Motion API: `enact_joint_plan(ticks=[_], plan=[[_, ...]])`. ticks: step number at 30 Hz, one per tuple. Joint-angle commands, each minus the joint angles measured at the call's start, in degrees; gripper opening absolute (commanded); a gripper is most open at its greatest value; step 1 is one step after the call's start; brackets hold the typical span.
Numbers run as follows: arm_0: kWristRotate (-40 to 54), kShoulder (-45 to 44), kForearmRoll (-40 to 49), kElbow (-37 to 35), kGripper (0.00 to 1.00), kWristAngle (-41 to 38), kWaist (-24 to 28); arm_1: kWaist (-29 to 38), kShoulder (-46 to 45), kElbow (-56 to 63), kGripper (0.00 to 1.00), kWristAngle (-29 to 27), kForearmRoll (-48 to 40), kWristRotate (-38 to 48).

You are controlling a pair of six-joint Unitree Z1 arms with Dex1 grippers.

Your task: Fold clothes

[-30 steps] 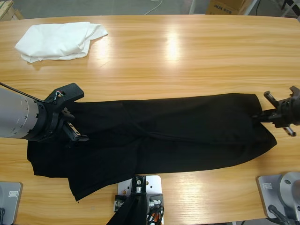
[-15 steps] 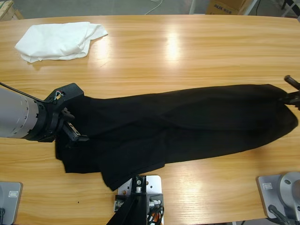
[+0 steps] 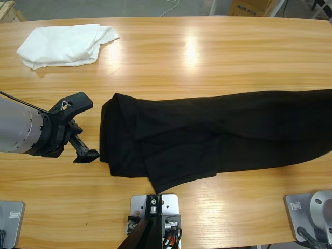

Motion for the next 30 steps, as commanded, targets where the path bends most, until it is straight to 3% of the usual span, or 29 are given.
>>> enact_joint_plan(ticks=[1, 9, 17, 22, 30], plan=[[-2.85, 0.21, 0.18, 0.31, 1.0, -0.31, 0.82, 30.32, 1.09, -11.65, 0.0, -3.96, 8.51, 4.59], [-3.16, -2.22, 0.25, 3.0, 1.0, 0.5, 1.33, 52.84, 15.71, -25.2, 0.0, -4.84, 11.48, 6.59], [-6.26, -4.84, 0.18, 5.59, 1.0, 1.19, 1.73, 67.8, 38.28, -61.2, 0.0, -1.39, 25.03, 6.15], [-10.41, -6.88, -0.56, 7.42, 1.0, 1.26, 3.0, 71.42, 46.93, -74.33, 0.0, 2.18, 30.22, 5.01], [-10.99, -8.07, -1.42, 9.7, 1.0, 1.28, 3.61, 73.25, 54.3, -79.95, 0.0, 9.56, 30.83, 3.55]])
